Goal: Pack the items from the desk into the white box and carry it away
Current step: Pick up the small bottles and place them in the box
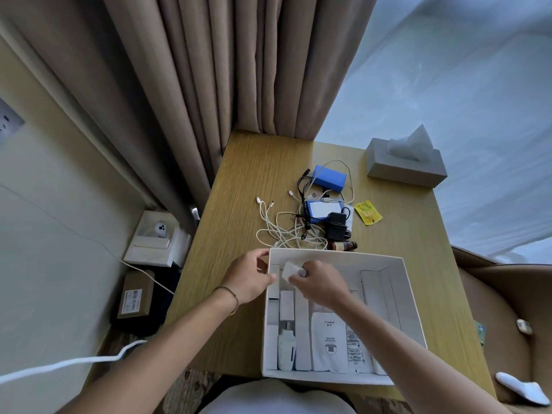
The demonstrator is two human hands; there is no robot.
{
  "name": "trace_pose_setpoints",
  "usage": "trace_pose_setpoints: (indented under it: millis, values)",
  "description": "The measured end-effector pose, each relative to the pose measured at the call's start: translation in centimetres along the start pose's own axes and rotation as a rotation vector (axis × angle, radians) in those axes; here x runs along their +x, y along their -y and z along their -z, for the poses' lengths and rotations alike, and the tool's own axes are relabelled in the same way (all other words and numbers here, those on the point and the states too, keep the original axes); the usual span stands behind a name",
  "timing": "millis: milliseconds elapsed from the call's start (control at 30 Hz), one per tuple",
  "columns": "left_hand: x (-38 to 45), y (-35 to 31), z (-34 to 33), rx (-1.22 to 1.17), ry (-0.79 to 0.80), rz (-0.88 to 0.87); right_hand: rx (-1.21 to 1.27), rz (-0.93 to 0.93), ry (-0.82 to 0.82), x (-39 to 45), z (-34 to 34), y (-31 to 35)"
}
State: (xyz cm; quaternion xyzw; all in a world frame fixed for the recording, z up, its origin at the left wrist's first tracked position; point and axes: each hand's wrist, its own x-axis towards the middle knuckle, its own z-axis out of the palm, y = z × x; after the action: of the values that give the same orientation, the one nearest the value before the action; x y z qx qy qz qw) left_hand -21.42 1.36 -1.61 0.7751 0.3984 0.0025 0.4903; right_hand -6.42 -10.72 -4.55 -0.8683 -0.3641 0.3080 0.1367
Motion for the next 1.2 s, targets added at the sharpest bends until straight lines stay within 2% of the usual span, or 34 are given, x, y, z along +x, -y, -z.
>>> trace_pose_setpoints:
  millis: [267,400,567,833,967,1100,1200]
  values:
    - [0.0,0.5,0.0,-0.035,-0.022,-0.007,-0.044,-0.057,-0.158,1.3,-1.7,1.7]
    - [0.2,0.6,-0.3,-0.055,0.007,0.013,-0.190,-0.028,-0.282,0.4,-2.1,1.8]
    - [0.4,0.8,-0.3,-0.085,0.007,0.024,-0.185,-0.107,-0.170,-0.1,-2.6,2.0]
    - [0.6,1.1,-0.5,-0.105,0.009,0.040,-0.070,-0.143,-0.150,-0.2,-2.2,2.6]
    - [1.2,0.7,-0.2,-0.071,0.015,0.036,-0.066,-0.112,-0.239,-1.1,-0.8,2.4]
    - [1.6,-0.3,0.0,0.095,-0.096,-0.085,-0.043,-0.018,-0.315,-2.1,2.6,1.5]
    - [2.5,-2.0,0.2,0.117,-0.168,-0.134,0.028,0.010,-0.380,-2.2,6.6,0.2]
